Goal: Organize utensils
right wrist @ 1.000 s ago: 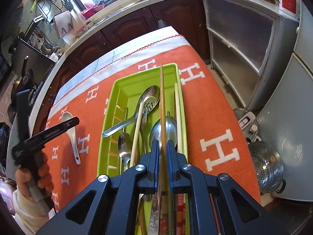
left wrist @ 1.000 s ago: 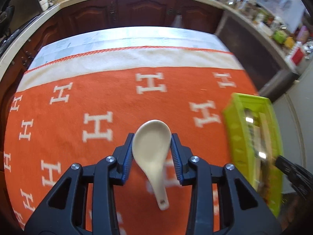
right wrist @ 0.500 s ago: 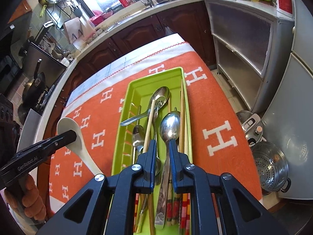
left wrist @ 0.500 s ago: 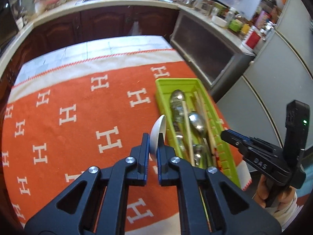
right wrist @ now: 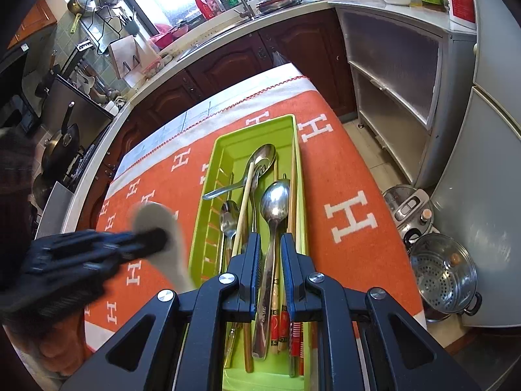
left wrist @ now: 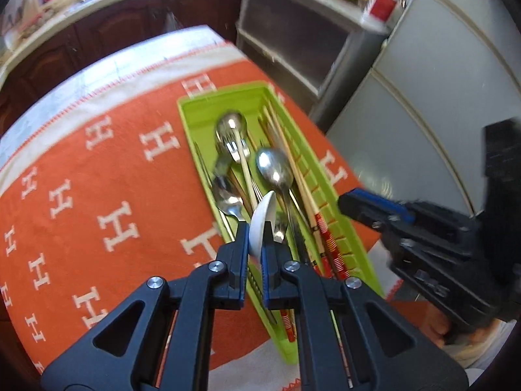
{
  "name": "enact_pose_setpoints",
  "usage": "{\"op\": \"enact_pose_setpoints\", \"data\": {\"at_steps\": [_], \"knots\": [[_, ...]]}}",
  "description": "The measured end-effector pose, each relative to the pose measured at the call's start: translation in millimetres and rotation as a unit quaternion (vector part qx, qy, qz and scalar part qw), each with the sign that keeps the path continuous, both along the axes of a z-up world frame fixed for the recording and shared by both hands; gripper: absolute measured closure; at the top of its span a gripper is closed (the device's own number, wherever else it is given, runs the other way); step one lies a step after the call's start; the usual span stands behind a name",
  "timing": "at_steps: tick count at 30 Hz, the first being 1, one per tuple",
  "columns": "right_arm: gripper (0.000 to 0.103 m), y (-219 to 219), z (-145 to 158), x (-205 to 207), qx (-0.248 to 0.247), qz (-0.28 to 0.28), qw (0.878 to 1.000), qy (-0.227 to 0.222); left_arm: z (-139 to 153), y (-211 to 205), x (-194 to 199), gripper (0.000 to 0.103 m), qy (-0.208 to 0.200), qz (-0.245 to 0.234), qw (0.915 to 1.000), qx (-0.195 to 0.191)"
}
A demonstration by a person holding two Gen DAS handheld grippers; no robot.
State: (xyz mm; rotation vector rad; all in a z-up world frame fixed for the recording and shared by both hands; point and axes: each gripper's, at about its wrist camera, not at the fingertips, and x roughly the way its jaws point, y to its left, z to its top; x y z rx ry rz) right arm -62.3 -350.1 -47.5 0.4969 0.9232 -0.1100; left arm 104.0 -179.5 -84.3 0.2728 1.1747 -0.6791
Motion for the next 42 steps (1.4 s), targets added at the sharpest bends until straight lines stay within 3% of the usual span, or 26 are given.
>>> {"op": "enact_pose_setpoints", "data": {"at_steps": [5, 10, 16, 21, 23, 25, 29, 34, 36, 39, 42], "knots": [[0.090, 4, 1, -4, -0.002, 0.001, 1.000, 0.006, -20, -4, -1, 0.098, -0.008, 0.008, 0.9995, 0.029], [0.090, 10, -3, -3, -0.005, 0.007, 1.000, 0.015, -9, 12, -9, 0.097, -0.027, 0.018, 0.9992, 0.023], [0.090, 22, -5, 1, -0.004, 0.016, 1.000, 0.023, 5, 37, -17, 0.073, -0.043, 0.045, 0.9980, 0.015], [0.090, 37, 2, -3, -0.010, 0.027, 0.999, 0.019, 17, 59, -30, 0.070, -0.061, 0.073, 0.9954, 0.014], [0.090, 42, 6, -7, -0.011, 0.031, 0.999, 0.018, 22, 67, -37, 0.055, -0.072, 0.088, 0.9935, 0.015], [0.090, 47, 10, -12, -0.014, 0.036, 0.999, 0.016, 27, 73, -45, 0.048, -0.083, 0.099, 0.9916, 0.009], [0.090, 58, 16, -21, -0.017, 0.046, 0.999, 0.013, 34, 85, -64, 0.044, -0.097, 0.116, 0.9885, 0.008], [0.083, 65, 23, -36, -0.021, 0.056, 0.998, 0.010, 37, 97, -83, 0.040, -0.101, 0.134, 0.9857, 0.014], [0.076, 68, 26, -41, -0.023, 0.059, 0.998, 0.008, 37, 100, -89, 0.039, -0.099, 0.141, 0.9849, 0.014], [0.066, 72, 29, -47, -0.028, 0.060, 0.998, 0.009, 40, 110, -97, 0.039, -0.104, 0.162, 0.9811, 0.022], [0.066, 80, 35, -53, -0.034, 0.068, 0.997, 0.004, 49, 123, -107, 0.037, -0.124, 0.192, 0.9730, 0.033]]}}
